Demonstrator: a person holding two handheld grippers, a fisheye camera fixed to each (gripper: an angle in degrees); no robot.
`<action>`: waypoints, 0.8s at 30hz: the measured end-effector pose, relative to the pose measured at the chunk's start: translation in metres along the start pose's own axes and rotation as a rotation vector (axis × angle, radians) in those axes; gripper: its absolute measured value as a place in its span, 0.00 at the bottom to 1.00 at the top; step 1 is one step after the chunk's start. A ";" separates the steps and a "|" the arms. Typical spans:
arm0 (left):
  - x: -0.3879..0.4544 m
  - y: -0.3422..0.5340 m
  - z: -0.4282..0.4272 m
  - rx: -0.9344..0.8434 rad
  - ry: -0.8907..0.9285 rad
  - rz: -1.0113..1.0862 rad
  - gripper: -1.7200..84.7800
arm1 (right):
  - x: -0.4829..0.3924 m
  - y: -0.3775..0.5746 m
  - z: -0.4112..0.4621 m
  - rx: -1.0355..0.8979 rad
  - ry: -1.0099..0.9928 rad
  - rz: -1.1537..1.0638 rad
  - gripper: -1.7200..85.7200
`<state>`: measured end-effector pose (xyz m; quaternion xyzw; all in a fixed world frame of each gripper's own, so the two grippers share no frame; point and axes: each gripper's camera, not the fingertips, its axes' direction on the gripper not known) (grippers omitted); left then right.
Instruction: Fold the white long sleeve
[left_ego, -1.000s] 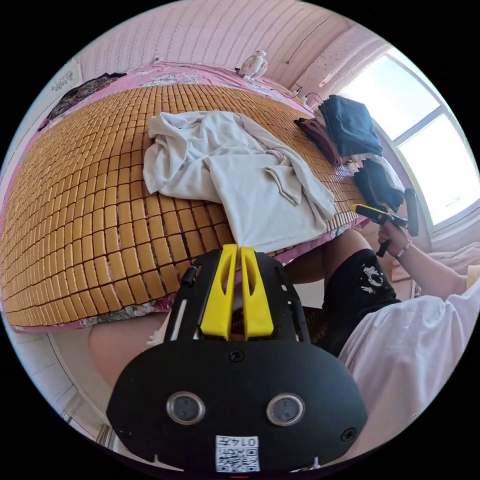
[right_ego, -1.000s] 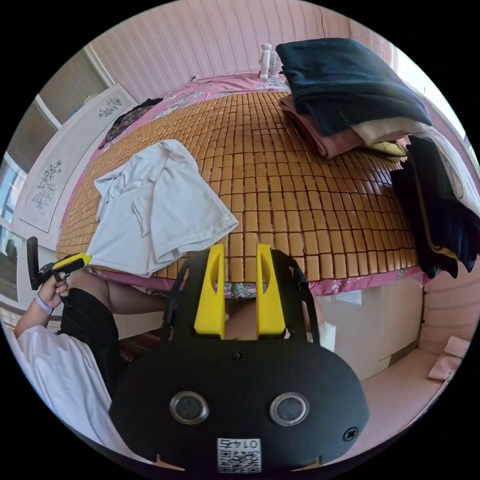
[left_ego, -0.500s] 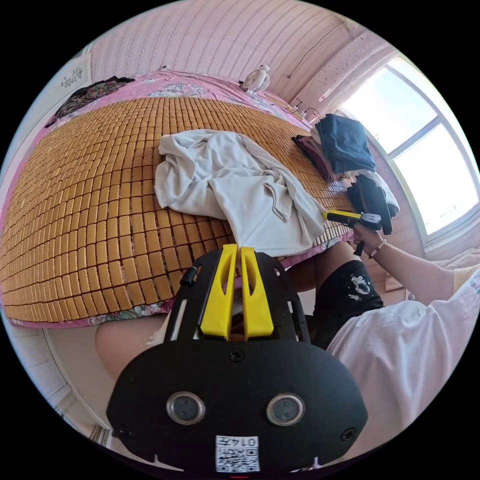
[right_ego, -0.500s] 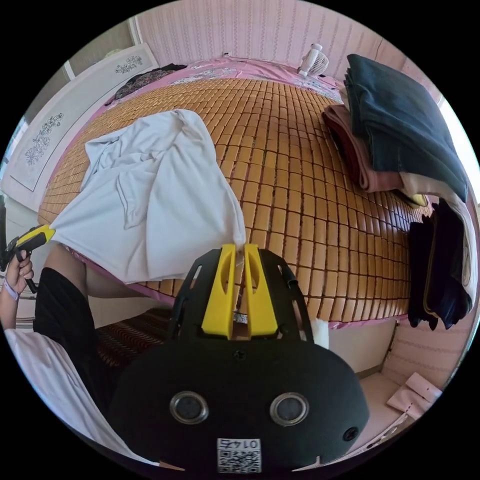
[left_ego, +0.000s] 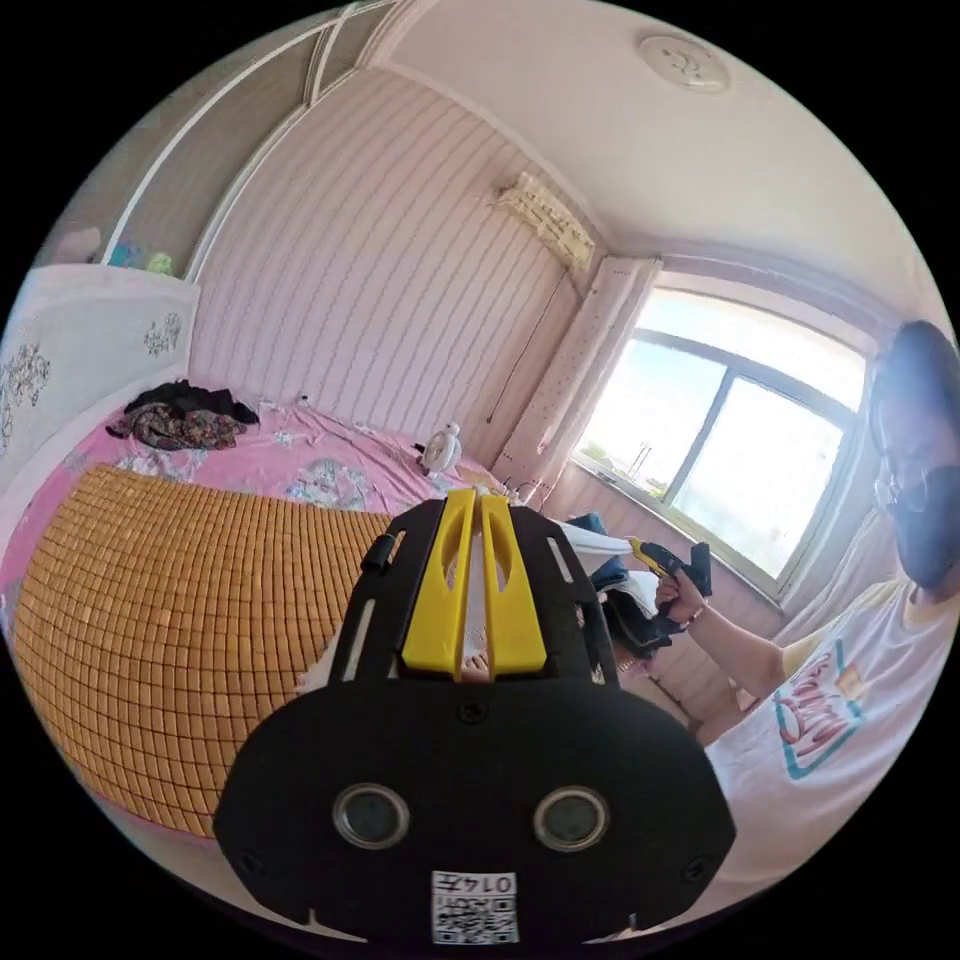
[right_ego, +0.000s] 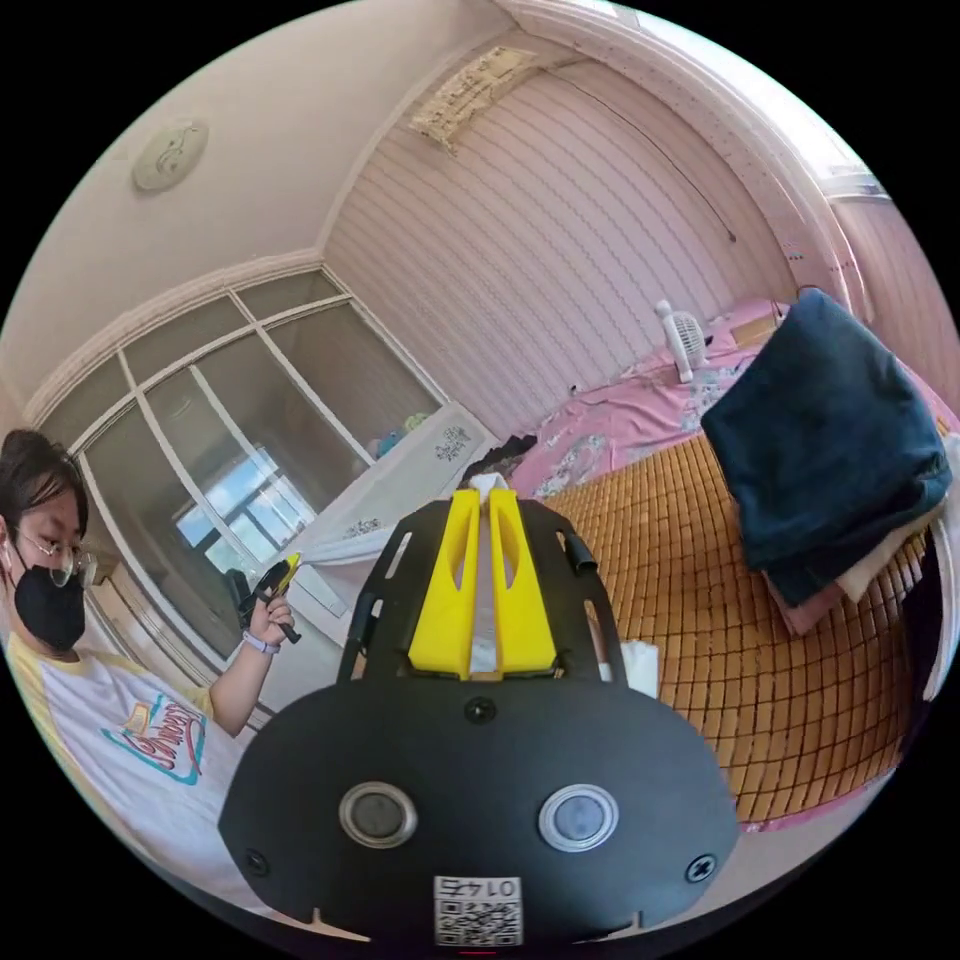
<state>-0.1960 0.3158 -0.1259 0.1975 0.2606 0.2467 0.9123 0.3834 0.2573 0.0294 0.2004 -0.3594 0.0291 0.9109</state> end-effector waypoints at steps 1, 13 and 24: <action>0.009 -0.012 -0.013 0.036 -0.005 0.034 0.01 | -0.026 -0.022 -0.011 0.043 -0.050 -0.065 0.03; 0.137 -0.108 -0.240 0.470 -0.094 0.309 0.01 | -0.260 -0.105 -0.151 0.347 -0.170 -0.591 0.03; 0.219 -0.132 -0.358 0.713 -0.142 0.499 0.01 | -0.371 -0.134 -0.232 0.482 -0.324 -0.800 0.03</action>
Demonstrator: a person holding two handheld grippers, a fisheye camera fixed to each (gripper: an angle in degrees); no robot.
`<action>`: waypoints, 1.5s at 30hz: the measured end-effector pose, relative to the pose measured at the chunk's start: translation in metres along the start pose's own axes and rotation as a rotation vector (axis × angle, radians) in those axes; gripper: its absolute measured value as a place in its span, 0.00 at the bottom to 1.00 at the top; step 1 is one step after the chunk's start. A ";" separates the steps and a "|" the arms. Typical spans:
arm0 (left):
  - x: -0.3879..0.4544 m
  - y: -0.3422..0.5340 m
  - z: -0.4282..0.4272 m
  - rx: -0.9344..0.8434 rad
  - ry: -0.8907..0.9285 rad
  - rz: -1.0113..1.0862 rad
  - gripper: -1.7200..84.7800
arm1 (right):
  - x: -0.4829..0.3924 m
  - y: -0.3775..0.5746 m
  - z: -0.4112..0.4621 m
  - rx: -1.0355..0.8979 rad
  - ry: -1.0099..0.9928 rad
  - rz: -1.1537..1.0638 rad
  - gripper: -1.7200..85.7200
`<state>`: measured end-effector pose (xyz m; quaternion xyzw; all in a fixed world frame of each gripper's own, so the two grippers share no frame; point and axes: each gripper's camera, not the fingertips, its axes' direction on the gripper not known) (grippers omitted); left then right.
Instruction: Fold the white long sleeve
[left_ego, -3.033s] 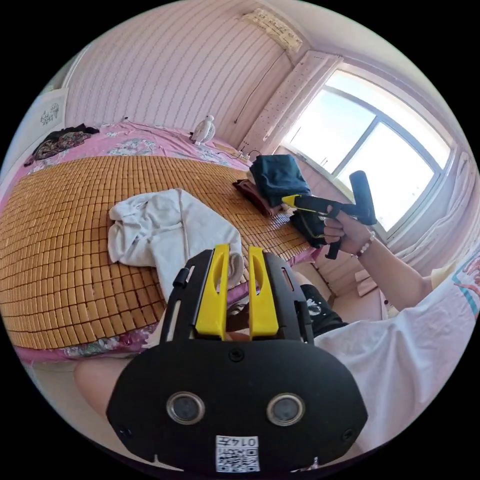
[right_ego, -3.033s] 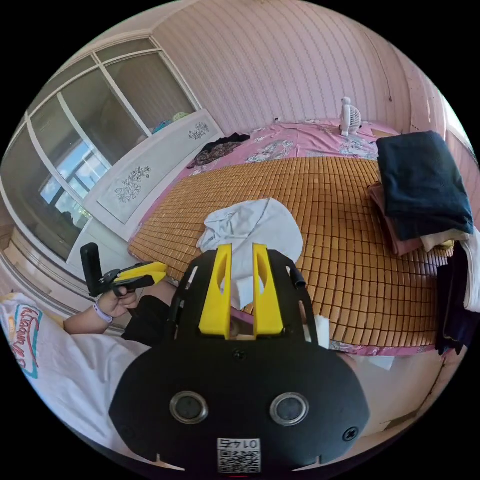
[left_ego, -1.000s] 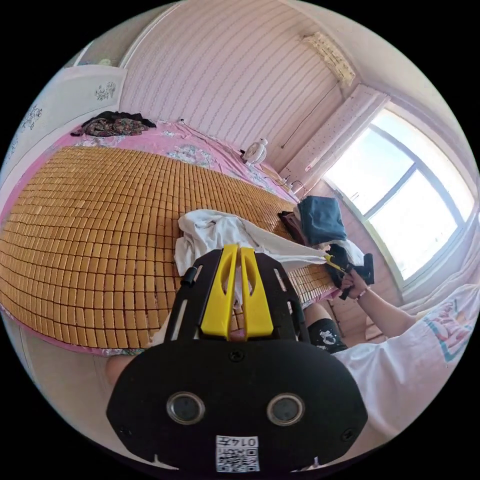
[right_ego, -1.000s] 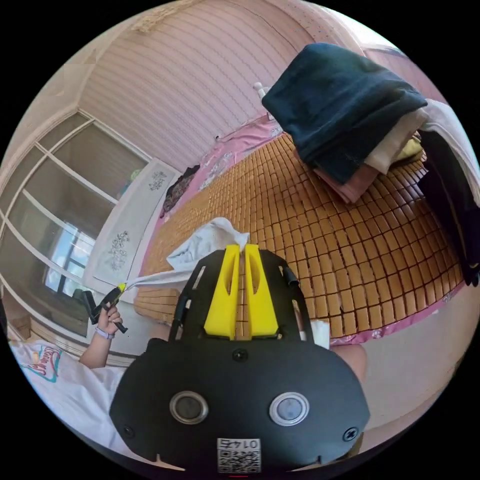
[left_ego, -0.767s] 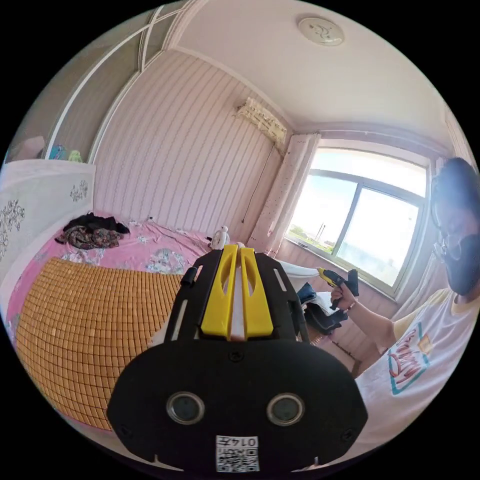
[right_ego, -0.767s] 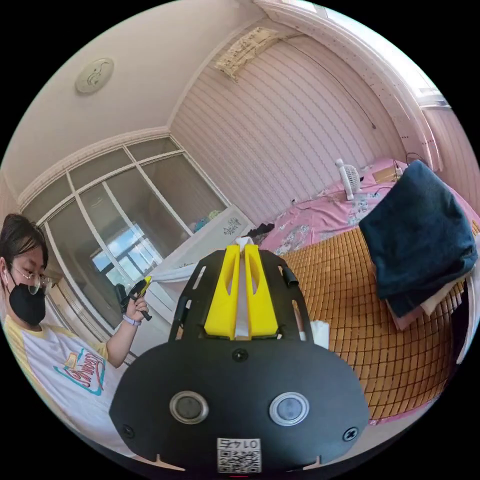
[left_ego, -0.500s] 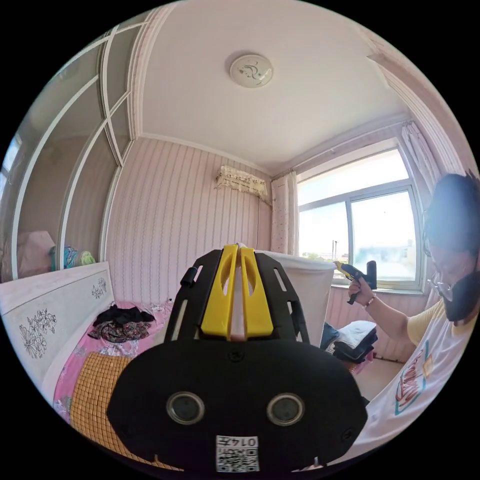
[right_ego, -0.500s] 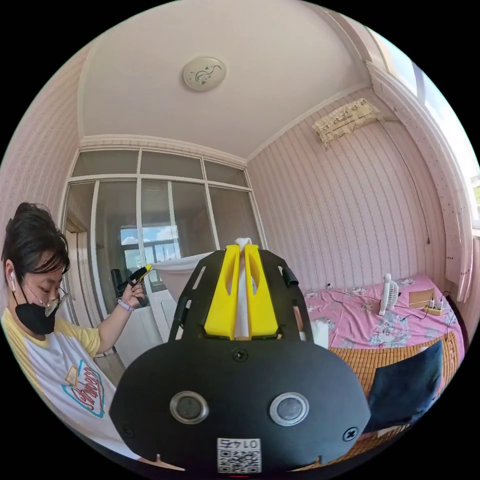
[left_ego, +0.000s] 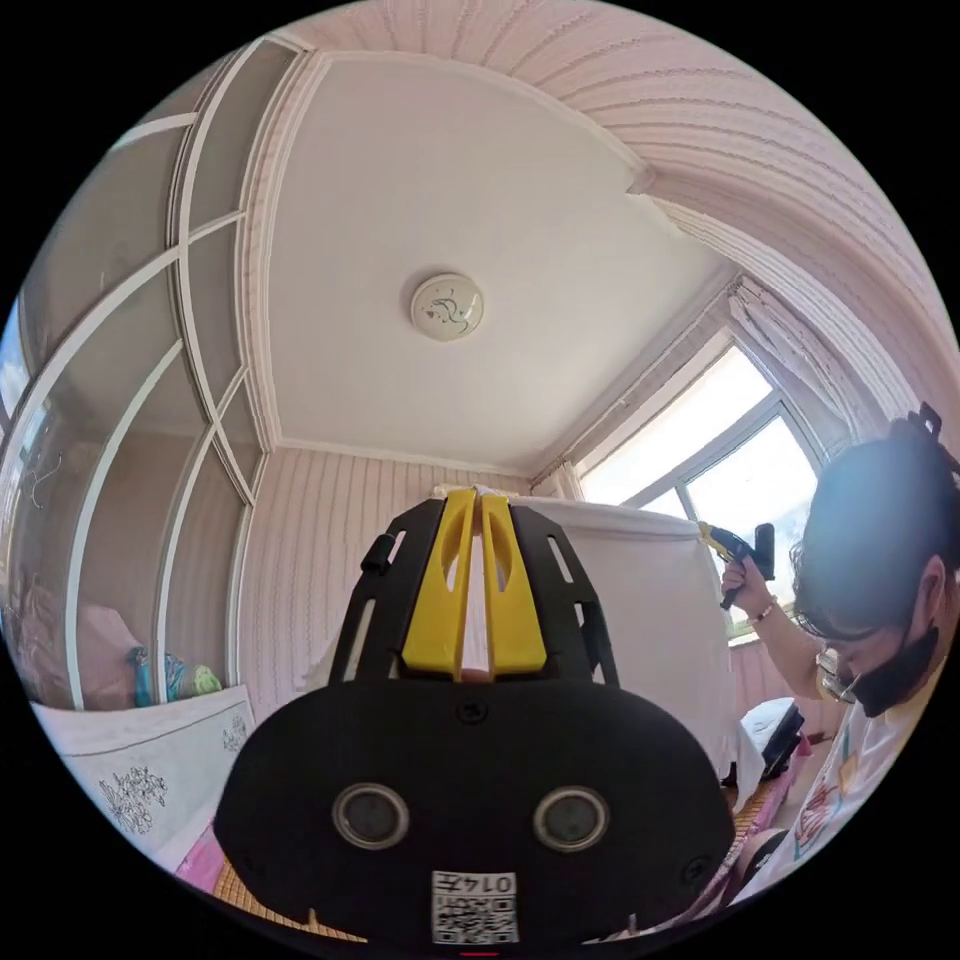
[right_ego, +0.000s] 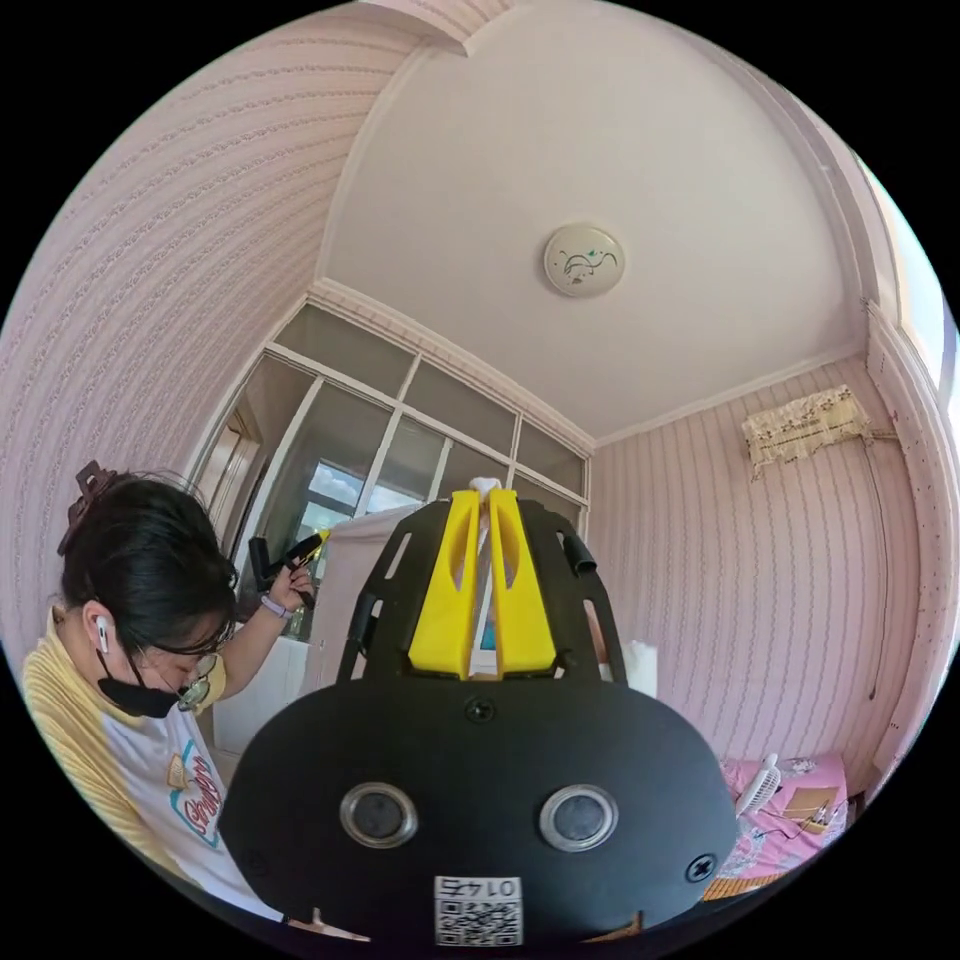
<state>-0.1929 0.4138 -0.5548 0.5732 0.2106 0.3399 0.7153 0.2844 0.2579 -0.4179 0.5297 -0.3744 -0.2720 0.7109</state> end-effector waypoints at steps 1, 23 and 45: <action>-0.003 0.000 0.005 -0.017 -0.001 -0.003 0.01 | 0.009 0.001 0.013 -0.037 0.024 0.008 0.03; -0.091 0.166 0.216 -0.463 -0.297 -0.071 0.01 | 0.195 0.180 0.211 -0.224 0.311 0.275 0.03; -0.119 0.686 0.091 -1.622 -0.208 -0.708 0.01 | 0.153 0.734 0.089 -1.234 0.426 1.144 0.03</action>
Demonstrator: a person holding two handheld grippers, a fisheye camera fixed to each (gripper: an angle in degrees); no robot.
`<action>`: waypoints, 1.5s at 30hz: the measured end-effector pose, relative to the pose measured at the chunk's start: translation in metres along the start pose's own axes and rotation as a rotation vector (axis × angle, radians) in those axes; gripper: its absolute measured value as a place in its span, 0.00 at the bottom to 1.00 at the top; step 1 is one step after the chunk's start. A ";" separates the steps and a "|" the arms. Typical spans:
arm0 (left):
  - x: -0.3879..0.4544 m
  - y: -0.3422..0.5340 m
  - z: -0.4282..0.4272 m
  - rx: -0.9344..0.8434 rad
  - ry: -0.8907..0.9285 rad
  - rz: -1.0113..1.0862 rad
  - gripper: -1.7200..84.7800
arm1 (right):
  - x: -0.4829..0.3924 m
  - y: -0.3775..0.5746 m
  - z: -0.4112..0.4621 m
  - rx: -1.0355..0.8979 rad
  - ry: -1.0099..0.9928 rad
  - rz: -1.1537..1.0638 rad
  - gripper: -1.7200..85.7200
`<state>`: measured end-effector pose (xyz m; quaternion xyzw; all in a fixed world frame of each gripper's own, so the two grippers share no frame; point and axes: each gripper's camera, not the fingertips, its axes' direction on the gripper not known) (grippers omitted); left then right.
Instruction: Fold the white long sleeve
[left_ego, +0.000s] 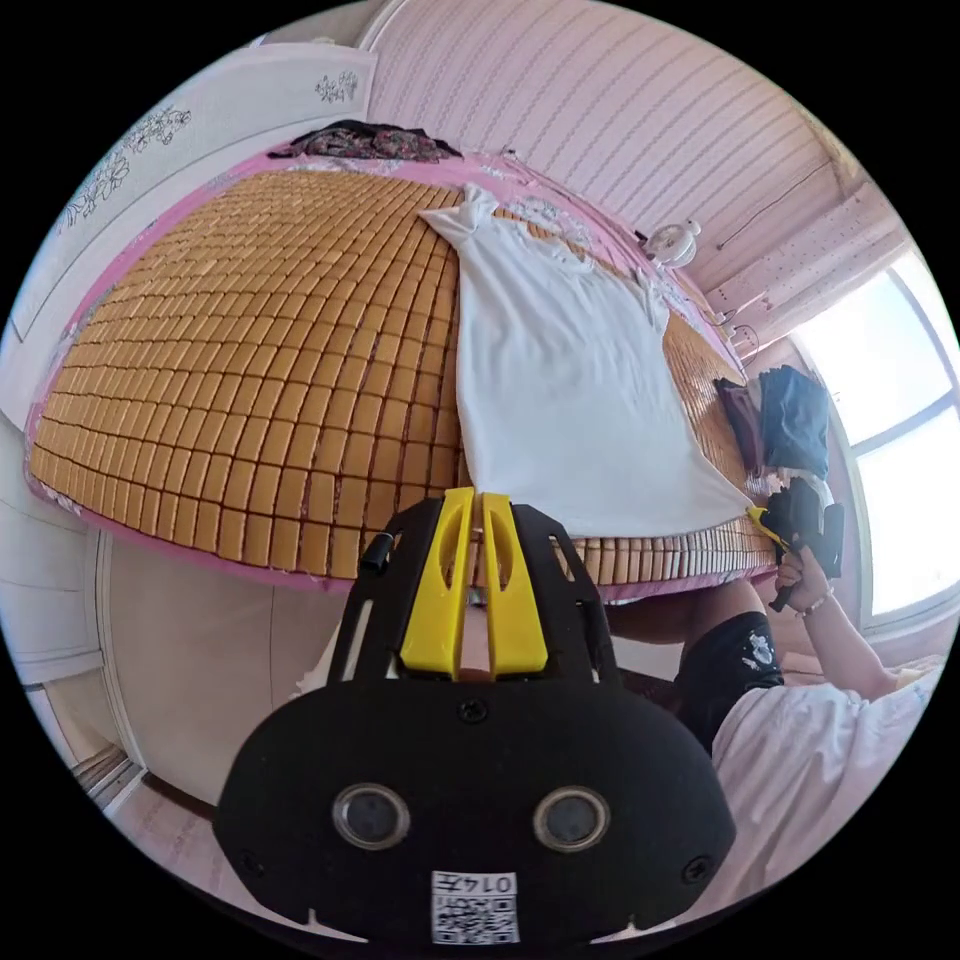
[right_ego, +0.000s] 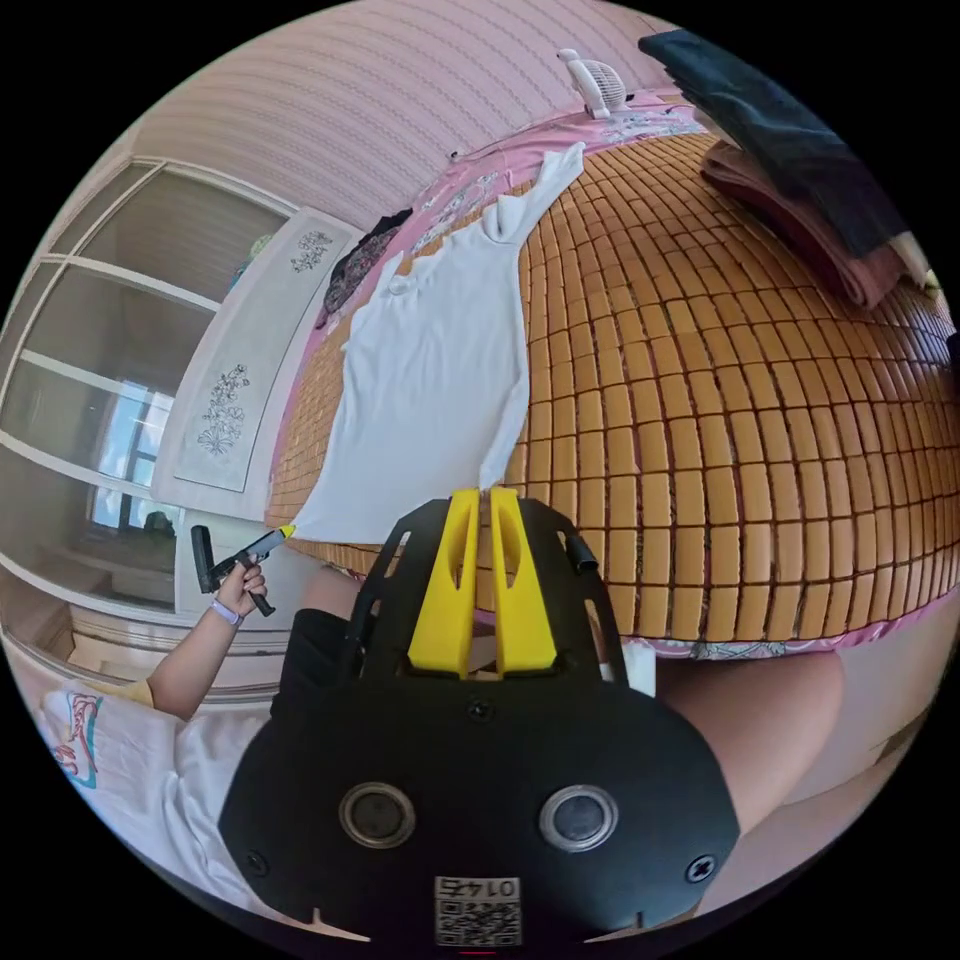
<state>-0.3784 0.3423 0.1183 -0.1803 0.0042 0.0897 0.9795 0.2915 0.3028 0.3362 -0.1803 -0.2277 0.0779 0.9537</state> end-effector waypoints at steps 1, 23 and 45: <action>-0.001 -0.002 0.002 -0.008 0.006 0.003 0.01 | 0.000 0.000 0.008 -0.025 0.021 -0.004 0.03; 0.010 -0.109 0.091 -0.159 -0.234 0.095 0.10 | -0.017 -0.066 0.106 -0.043 0.378 -0.090 0.06; -0.014 -0.096 0.088 -0.118 -0.149 0.003 0.02 | -0.010 -0.002 0.099 -0.132 0.219 -0.123 0.04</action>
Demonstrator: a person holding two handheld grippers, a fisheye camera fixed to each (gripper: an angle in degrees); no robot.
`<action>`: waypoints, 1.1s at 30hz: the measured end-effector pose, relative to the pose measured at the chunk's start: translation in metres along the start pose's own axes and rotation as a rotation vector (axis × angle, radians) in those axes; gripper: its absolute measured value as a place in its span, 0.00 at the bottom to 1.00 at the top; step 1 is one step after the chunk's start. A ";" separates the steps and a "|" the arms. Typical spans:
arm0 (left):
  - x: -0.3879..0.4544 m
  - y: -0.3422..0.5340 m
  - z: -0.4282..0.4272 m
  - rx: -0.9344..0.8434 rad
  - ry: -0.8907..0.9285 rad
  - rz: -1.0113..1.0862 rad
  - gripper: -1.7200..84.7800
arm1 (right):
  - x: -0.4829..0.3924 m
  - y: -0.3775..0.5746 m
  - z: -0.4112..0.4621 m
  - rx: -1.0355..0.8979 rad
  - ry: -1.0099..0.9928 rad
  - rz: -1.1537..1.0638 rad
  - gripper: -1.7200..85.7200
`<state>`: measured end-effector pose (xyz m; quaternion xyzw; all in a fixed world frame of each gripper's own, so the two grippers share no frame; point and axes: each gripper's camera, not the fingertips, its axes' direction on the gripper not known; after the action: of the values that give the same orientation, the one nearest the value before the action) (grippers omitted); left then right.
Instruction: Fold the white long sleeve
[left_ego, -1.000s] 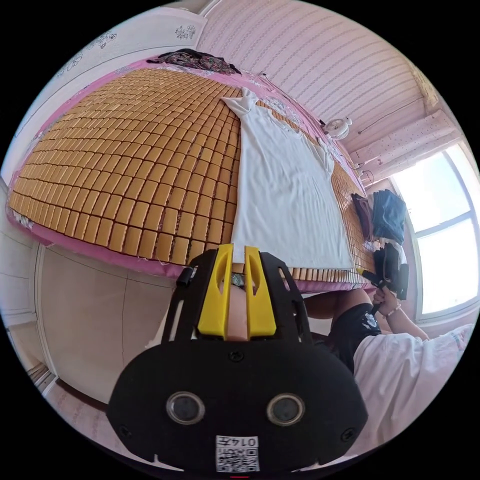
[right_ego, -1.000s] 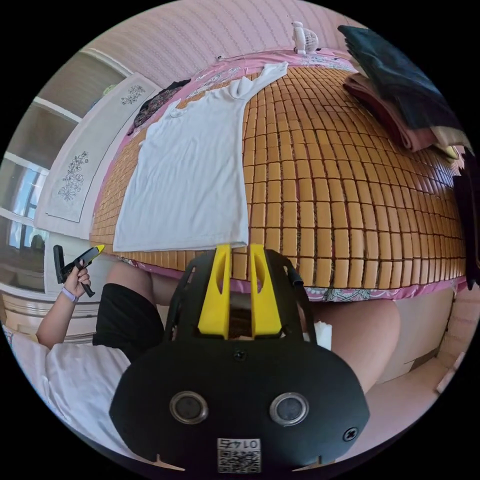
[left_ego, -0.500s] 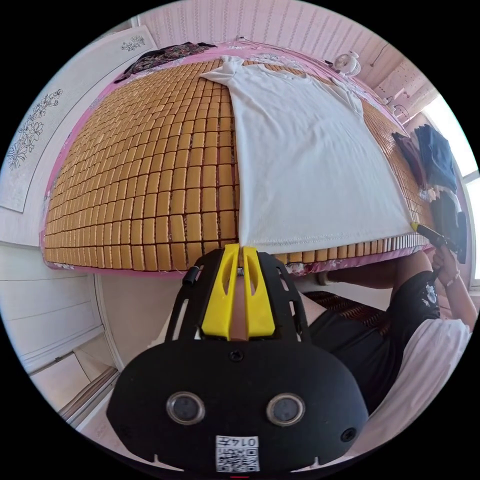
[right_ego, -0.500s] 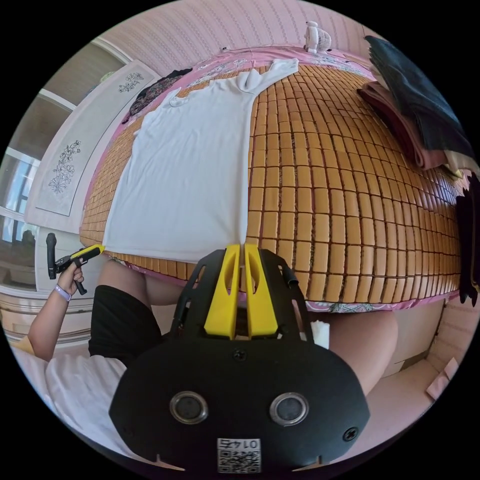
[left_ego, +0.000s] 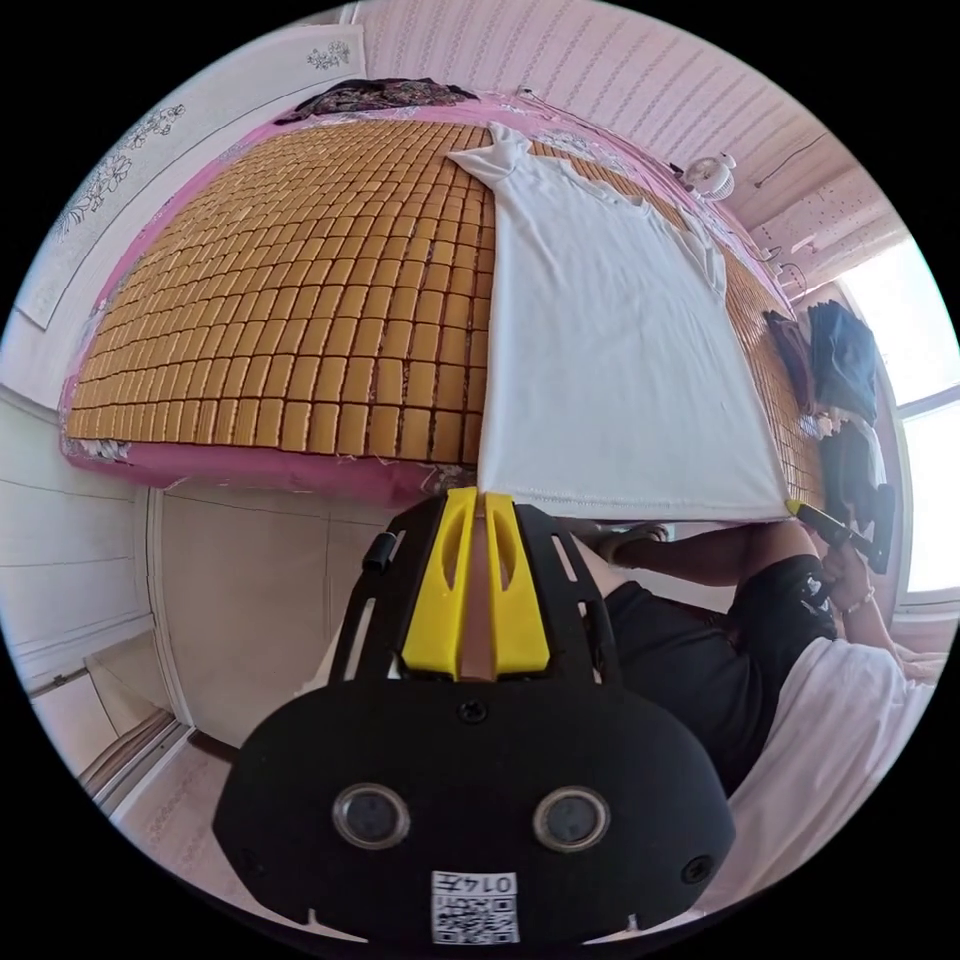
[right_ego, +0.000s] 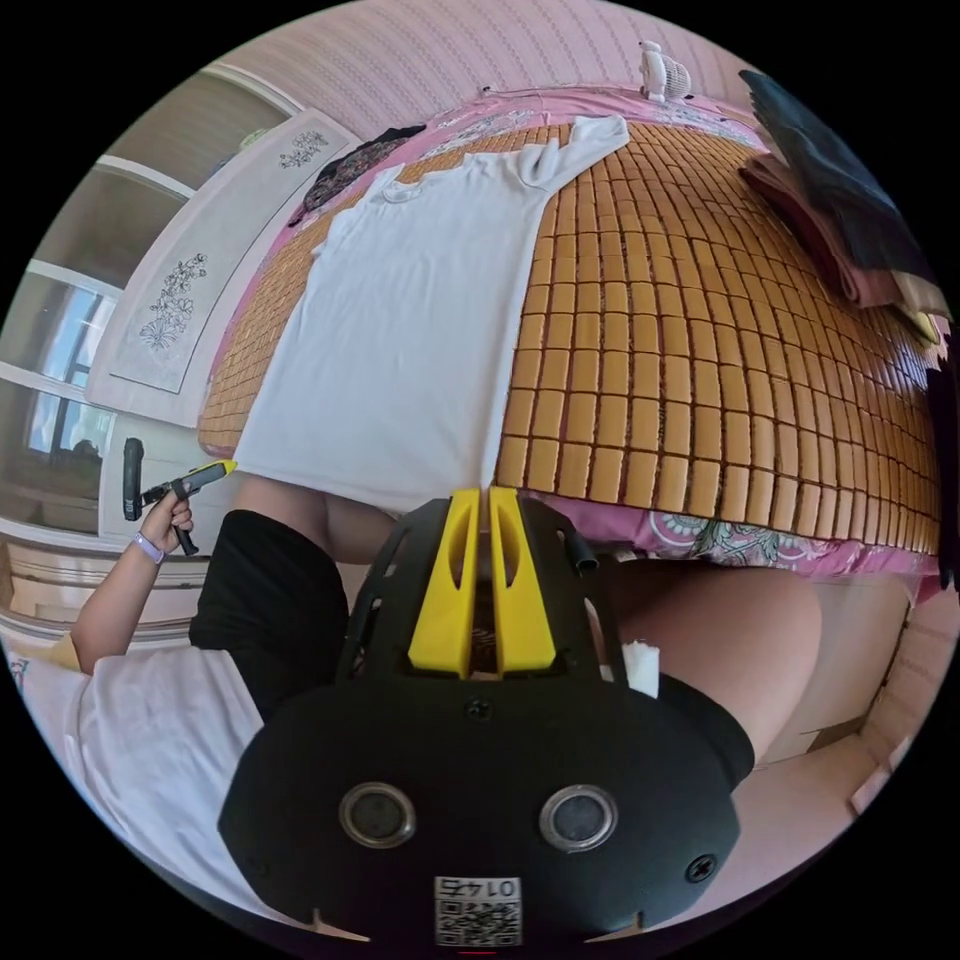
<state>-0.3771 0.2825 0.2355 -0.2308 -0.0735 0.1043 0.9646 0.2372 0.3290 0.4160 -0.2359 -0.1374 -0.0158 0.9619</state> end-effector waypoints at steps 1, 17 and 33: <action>0.000 0.002 0.000 0.007 -0.003 -0.008 0.02 | 0.002 0.006 0.000 0.015 -0.014 0.012 0.04; 0.063 0.080 -0.040 0.393 0.187 0.317 0.05 | -0.010 0.122 -0.042 0.451 -0.146 0.093 0.10; 0.169 0.054 -0.066 0.530 0.118 0.574 0.10 | -0.091 0.203 -0.092 0.836 0.352 -0.171 0.09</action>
<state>-0.2095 0.3406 0.1680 0.0094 0.0791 0.3714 0.9250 0.1930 0.4635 0.2215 0.1910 0.0146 -0.0784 0.9783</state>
